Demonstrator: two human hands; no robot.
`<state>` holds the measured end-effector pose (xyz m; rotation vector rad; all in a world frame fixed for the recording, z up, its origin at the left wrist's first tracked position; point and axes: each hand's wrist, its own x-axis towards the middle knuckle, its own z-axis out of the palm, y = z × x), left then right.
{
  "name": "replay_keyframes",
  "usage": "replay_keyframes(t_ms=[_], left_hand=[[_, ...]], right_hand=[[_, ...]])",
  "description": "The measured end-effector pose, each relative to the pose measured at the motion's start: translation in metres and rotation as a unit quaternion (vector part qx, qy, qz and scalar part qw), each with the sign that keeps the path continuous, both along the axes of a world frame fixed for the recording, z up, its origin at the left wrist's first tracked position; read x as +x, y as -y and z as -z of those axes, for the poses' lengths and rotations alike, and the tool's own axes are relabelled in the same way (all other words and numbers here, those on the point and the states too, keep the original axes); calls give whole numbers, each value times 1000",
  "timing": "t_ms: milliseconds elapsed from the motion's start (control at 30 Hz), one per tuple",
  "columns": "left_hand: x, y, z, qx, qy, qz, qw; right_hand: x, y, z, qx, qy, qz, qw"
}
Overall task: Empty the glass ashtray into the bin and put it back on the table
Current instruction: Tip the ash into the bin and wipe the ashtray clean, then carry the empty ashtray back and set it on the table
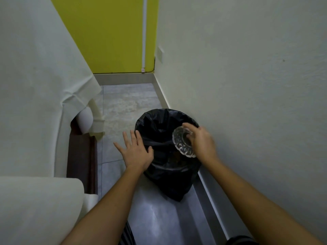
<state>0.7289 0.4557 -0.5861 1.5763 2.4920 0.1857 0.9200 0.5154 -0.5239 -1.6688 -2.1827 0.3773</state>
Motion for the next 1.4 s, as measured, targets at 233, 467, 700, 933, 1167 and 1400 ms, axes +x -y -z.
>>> replay_keyframes(t_ms=[233,467,700,933,1167,1400], left_hand=[[44,-10,-89,8,183,145,972],[47,-8,-241,43,197,157,967],[23,16,-371,61,148,151,975],[-10,43,-501,162,91,136,973],[-36,72,-602,196,129,120,965],[-77,117,-654,251,46,85,963]], right_hand=[[6,-15,-83,-216,-385,170,881],[4,-2,-215,-260,-374,112,883],[-12,22,-362,-308,-340,27,888],[-26,40,-513,-365,-357,-72,857],[-43,56,-613,-393,-290,-179,854],[-91,73,-664,-260,-100,-331,902]])
